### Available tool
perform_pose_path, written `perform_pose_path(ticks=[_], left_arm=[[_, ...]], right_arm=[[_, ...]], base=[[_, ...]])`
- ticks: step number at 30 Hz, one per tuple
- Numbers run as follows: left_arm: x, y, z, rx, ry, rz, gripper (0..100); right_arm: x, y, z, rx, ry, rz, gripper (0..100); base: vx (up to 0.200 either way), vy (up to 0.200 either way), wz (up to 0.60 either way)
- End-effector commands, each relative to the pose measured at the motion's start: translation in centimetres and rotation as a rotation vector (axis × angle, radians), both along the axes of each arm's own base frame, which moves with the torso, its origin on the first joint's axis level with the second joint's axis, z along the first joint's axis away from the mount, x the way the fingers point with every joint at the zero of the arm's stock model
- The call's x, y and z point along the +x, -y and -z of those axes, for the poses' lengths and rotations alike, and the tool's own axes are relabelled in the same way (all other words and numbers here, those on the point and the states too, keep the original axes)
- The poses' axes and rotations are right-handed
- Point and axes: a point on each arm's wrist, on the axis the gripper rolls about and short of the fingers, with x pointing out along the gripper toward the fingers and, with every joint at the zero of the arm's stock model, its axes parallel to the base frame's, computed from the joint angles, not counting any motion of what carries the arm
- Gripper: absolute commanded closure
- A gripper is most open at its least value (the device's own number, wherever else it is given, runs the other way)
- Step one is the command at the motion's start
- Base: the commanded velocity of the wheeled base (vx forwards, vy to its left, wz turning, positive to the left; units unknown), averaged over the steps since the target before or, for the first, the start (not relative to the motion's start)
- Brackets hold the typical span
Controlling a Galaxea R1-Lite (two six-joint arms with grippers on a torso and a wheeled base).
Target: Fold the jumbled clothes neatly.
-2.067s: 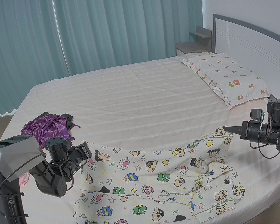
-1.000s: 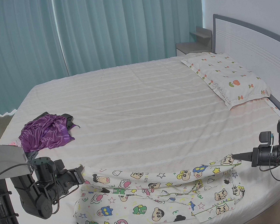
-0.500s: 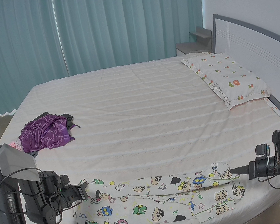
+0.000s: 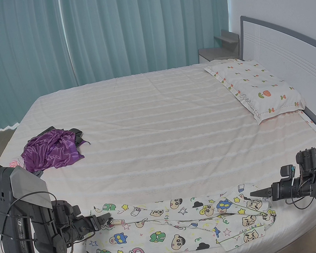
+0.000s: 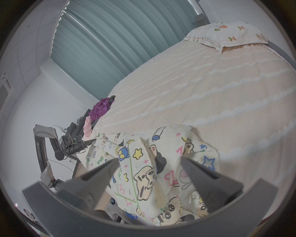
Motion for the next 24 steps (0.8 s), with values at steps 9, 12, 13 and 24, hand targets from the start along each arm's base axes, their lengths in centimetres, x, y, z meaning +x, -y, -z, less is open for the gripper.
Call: perform_pose_path(ticks=[9, 12, 13, 24], left_arm=[[0.4, -3.2, -2.5, -0.357, 0.0, -0.227, 0], [0.6, -3.5, -3.2, -0.426, 0.007, -0.264, 0], [0.6, -3.5, -3.3, -0.438, 0.006, -0.264, 0], [0.5, -3.5, -3.3, -0.438, 0.002, -0.254, 0]], right_arm=[[4.3, -2.1, -3.1, -0.033, 0.168, -0.01, 0], [5.2, -4.4, -1.7, -0.032, 0.123, -0.079, 0], [5.4, -5.0, -1.0, -0.033, 0.108, -0.098, 0], [5.6, -6.6, 1.6, -0.045, 0.043, -0.15, 0]], base=[[0.0, 0.0, 0.0], [0.0, 0.0, 0.0], [0.0, 0.0, 0.0], [0.0, 0.0, 0.0]])
